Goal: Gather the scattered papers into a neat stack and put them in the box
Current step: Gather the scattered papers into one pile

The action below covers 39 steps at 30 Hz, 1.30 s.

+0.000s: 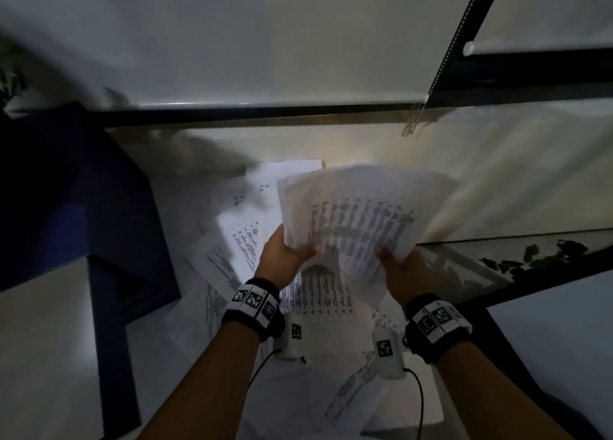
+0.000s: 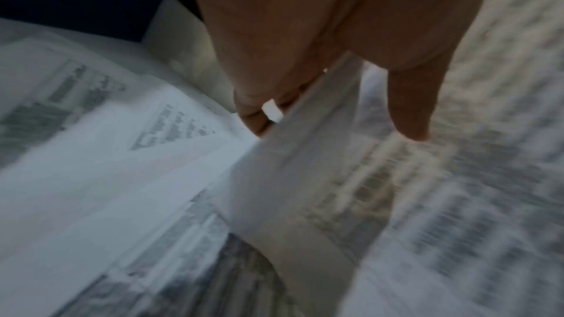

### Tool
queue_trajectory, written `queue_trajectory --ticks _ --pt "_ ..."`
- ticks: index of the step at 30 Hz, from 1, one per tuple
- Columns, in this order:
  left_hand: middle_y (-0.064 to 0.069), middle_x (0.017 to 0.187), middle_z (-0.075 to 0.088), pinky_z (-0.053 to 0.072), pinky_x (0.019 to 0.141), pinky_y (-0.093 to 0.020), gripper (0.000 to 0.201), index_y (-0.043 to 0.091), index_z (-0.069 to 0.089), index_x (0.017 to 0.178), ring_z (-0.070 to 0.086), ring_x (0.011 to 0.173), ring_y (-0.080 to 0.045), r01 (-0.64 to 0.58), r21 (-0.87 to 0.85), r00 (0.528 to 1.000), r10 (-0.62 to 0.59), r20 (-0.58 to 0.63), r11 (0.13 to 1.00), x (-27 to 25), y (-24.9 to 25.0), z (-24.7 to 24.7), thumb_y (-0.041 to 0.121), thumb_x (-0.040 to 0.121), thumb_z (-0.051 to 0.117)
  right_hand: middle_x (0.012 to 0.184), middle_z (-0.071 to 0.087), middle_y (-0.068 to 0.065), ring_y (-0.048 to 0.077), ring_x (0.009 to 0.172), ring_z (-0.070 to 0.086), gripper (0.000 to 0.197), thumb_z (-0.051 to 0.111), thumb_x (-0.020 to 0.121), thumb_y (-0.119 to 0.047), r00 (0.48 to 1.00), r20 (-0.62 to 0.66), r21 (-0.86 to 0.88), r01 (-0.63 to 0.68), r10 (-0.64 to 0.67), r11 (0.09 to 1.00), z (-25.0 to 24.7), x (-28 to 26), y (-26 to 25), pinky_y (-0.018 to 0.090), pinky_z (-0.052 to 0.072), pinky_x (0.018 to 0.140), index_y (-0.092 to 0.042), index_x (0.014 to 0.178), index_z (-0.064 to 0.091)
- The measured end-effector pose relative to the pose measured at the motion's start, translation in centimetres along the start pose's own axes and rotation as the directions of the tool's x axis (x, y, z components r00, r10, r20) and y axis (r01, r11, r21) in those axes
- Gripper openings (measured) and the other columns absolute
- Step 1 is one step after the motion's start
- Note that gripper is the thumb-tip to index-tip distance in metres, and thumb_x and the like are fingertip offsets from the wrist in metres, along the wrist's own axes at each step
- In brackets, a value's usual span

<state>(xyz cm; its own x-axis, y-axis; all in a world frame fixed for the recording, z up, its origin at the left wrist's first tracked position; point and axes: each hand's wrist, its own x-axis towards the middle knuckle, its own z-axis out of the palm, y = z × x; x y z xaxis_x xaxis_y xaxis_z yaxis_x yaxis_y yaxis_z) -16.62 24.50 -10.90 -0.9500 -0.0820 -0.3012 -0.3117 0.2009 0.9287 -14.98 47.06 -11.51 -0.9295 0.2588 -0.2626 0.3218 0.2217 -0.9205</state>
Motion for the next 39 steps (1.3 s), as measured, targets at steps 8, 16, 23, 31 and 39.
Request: queue_trajectory --ticks 8,16,23,31,39 --pt "-0.017 0.138 0.04 0.044 0.103 -0.046 0.061 0.012 0.042 0.137 0.043 0.126 -0.036 0.466 0.528 0.88 -0.312 -0.358 0.71 0.8 -7.2 -3.1 0.03 0.084 0.066 0.132 0.055 0.004 0.028 0.117 0.054 0.058 0.063 0.085 -0.038 0.968 -0.087 -0.052 -0.24 0.235 0.969 -2.7 0.7 7.8 0.048 0.044 0.103 -0.019 0.137 0.048" --pt "-0.012 0.157 0.006 0.028 0.107 -0.062 0.1 0.024 0.026 0.145 0.009 0.146 -0.035 0.53 0.599 0.844 -0.303 -0.442 0.6 0.0 -8.0 0.0 0.068 0.067 0.069 0.117 0.062 0.018 0.037 0.104 0.06 0.041 0.061 0.089 -0.026 0.921 -0.023 -0.284 -0.379 0.388 0.881 -1.4 0.6 10.9 0.054 0.049 0.094 -0.012 0.126 0.055" --pt "-0.01 0.157 0.017 0.031 0.111 -0.057 0.087 0.017 0.031 0.144 0.019 0.145 -0.031 0.402 0.629 0.914 -0.245 -0.325 0.666 0.1 -8.2 1.9 0.051 0.075 0.073 0.121 0.061 0.021 0.039 0.108 0.059 0.043 0.059 0.089 -0.028 0.926 -0.042 -0.374 -0.363 0.376 0.853 -1.0 0.4 11.2 0.052 0.049 0.094 -0.01 0.127 0.053" --pt "-0.015 0.131 0.039 0.049 0.084 -0.034 0.077 0.006 0.04 0.13 0.054 0.113 -0.033 0.441 0.386 0.875 -0.294 -0.384 0.81 2.3 -7.8 1.6 0.023 0.071 0.085 0.128 0.056 0.024 0.041 0.113 0.055 0.045 0.055 0.094 -0.022 0.924 -0.023 -0.421 -0.355 0.381 0.835 -0.6 -0.2 9.6 0.037 0.045 0.089 -0.003 0.134 0.048" --pt "-0.015 0.152 0.024 0.033 0.108 -0.053 0.064 0.026 0.045 0.131 0.028 0.138 -0.035 0.529 0.546 0.837 -0.294 -0.461 0.65 1.9 -7.6 2.7 0.042 0.076 0.074 0.127 0.058 0.023 0.04 0.113 0.056 0.043 0.055 0.094 -0.024 0.923 -0.018 -0.42 -0.356 0.384 0.835 -0.9 -0.6 9.4 0.037 0.046 0.09 -0.005 0.132 0.051"
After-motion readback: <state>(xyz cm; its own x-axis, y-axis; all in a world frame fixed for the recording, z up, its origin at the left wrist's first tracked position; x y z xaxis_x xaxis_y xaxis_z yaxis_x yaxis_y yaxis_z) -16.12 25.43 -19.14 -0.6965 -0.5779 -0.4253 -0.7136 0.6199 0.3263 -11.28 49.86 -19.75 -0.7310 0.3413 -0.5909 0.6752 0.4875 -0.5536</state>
